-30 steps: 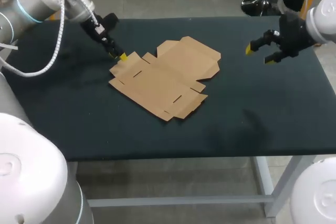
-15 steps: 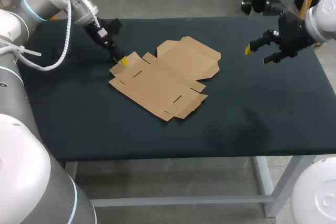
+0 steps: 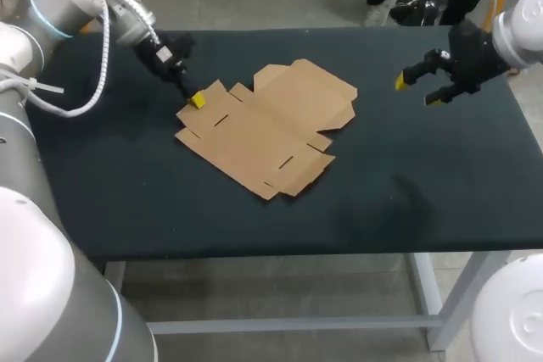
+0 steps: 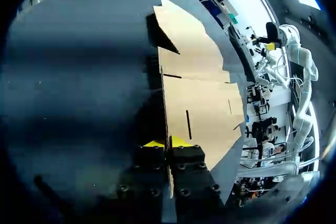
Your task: Assemble the packaging by folding the flat box into shape, placing the metal phone stand inside, and closing the box properly
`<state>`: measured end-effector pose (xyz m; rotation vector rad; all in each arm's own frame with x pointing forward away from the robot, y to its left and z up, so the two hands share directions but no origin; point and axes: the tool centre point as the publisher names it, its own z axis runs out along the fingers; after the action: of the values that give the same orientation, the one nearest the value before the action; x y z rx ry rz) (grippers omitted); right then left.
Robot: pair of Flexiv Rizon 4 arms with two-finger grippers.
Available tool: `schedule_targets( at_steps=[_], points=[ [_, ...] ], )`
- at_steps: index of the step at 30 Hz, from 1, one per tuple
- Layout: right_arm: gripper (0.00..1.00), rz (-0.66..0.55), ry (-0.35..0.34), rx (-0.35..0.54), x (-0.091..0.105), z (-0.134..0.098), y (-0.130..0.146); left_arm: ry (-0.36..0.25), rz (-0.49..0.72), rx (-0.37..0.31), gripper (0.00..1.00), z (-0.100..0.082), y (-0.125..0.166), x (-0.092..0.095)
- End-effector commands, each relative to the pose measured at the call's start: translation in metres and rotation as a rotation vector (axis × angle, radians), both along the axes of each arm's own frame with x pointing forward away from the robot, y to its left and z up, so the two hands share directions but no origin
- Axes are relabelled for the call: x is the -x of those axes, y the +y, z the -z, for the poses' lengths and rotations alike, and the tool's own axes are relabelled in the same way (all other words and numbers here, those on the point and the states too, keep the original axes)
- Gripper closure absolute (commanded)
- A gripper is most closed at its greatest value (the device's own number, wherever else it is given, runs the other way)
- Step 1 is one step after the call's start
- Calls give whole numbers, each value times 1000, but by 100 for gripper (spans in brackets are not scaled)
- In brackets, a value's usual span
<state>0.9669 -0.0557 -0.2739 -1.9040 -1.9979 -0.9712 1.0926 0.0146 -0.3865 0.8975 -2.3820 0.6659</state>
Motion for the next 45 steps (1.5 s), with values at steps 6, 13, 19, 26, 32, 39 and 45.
schedule_targets(
  at_steps=[6,13,19,26,32,39,45],
  points=[
    [0,-20,-3,-9,2,-3,-2,-22,-239,91,100,-2,11,34],
    [0,-33,-3,-22,4,-3,-5,35,-411,107,100,-8,9,57],
    [0,-43,-4,-34,6,-2,-8,32,-536,103,100,-11,8,74],
    [0,-48,-10,-42,10,-3,-11,-12,-658,149,100,-12,13,98],
    [0,-51,-11,-46,13,-2,-12,-32,-663,149,0,-7,15,108],
    [0,-75,13,-46,15,-2,-9,-97,-563,101,0,-15,16,104],
    [0,-82,47,-33,18,-1,-5,-140,-520,58,0,-24,23,93]
  ],
)
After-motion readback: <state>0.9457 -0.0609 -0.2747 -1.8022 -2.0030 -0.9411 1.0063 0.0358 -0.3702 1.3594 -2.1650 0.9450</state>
